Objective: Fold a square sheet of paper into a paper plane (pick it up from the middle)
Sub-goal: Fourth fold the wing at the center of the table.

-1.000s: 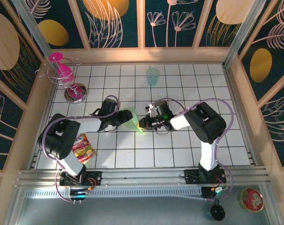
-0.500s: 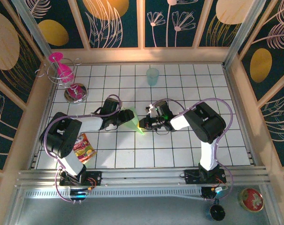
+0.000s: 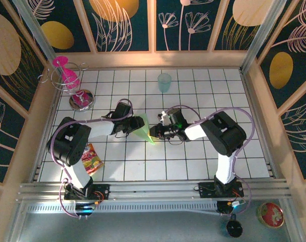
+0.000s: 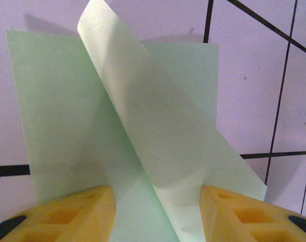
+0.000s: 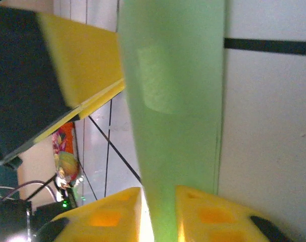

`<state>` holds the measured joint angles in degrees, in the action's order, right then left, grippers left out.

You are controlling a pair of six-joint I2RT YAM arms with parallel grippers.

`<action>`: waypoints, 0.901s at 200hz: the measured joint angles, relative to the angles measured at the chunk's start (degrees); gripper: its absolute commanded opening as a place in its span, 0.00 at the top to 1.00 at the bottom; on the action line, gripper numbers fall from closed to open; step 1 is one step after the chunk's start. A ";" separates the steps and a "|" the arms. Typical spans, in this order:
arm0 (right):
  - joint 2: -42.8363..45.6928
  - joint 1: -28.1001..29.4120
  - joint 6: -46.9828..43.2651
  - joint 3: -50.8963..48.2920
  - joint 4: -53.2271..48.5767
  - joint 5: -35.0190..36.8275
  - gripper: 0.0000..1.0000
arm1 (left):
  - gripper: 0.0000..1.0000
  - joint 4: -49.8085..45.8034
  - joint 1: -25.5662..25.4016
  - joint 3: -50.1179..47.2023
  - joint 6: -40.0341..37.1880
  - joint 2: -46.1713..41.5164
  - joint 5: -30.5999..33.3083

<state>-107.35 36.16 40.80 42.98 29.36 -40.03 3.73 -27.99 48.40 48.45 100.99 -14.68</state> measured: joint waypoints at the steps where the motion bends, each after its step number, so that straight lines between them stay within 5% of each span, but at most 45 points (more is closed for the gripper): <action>1: 0.28 -0.02 -0.20 -0.09 -0.07 0.15 0.70 | 0.52 -0.07 0.00 0.07 -0.02 0.02 0.09; 103: 5.44 3.91 -8.59 1.70 -11.54 13.07 0.68 | 0.55 -1.40 -0.15 1.14 -0.02 0.83 1.68; 180: 2.75 4.83 -11.13 5.33 -13.07 15.15 0.72 | 0.54 -2.12 -0.15 2.10 -0.28 1.44 1.73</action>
<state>-104.60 40.99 29.67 48.31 16.29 -24.88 1.61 -28.14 50.50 48.16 102.43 -12.95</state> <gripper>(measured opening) 0.285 0.458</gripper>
